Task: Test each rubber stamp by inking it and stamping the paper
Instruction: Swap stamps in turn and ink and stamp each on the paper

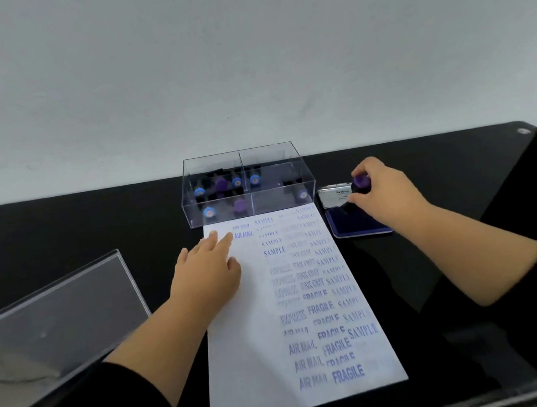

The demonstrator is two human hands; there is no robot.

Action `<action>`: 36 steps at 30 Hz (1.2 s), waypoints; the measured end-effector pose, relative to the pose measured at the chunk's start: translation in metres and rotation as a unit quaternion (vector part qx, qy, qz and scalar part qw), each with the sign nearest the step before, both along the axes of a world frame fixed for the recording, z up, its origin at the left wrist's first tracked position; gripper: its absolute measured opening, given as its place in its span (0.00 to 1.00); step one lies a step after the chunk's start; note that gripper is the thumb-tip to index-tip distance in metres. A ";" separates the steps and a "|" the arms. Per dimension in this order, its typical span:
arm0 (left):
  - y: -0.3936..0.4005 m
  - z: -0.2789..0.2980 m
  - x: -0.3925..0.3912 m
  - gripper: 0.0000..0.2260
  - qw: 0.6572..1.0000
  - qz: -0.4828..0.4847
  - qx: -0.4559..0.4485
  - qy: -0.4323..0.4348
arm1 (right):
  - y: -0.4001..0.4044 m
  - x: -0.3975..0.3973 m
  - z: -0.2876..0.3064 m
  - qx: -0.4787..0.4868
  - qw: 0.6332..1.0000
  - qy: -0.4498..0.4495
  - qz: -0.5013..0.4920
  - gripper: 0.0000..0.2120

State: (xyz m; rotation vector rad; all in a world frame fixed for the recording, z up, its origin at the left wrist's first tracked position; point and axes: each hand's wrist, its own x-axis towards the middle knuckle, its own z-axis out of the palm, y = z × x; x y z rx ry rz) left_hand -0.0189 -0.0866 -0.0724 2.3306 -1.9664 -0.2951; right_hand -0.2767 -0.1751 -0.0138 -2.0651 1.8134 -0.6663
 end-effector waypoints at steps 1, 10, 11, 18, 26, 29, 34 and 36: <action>0.003 -0.003 0.001 0.24 1.000 0.006 0.019 0.001 | -0.001 -0.001 -0.003 -0.008 1.000 0.005 -0.009 0.16; 0.024 -0.025 0.004 0.24 1.000 0.017 0.022 0.014 | -0.003 0.013 -0.031 -0.021 0.998 0.022 -0.053 0.14; 0.023 -0.026 0.004 0.24 1.000 0.018 0.018 0.015 | -0.003 0.014 -0.034 -0.031 0.998 0.006 -0.056 0.15; 0.021 -0.029 0.005 0.24 1.000 0.018 0.017 0.011 | -0.001 0.010 -0.050 -0.045 0.996 -0.049 -0.058 0.18; 0.021 -0.030 0.005 0.24 1.000 0.021 0.020 0.013 | -0.001 0.007 -0.055 -0.049 0.997 -0.038 -0.055 0.19; 0.021 -0.030 0.005 0.25 0.999 0.027 0.015 0.016 | -0.002 0.008 -0.053 -0.045 0.997 -0.022 -0.055 0.19; 0.020 -0.030 0.006 0.26 0.999 0.044 0.024 0.008 | -0.005 0.010 -0.045 -0.031 0.997 -0.042 -0.059 0.19; 0.019 -0.029 0.006 0.26 0.998 0.050 0.025 0.007 | -0.006 0.014 -0.042 -0.038 0.996 -0.063 -0.058 0.19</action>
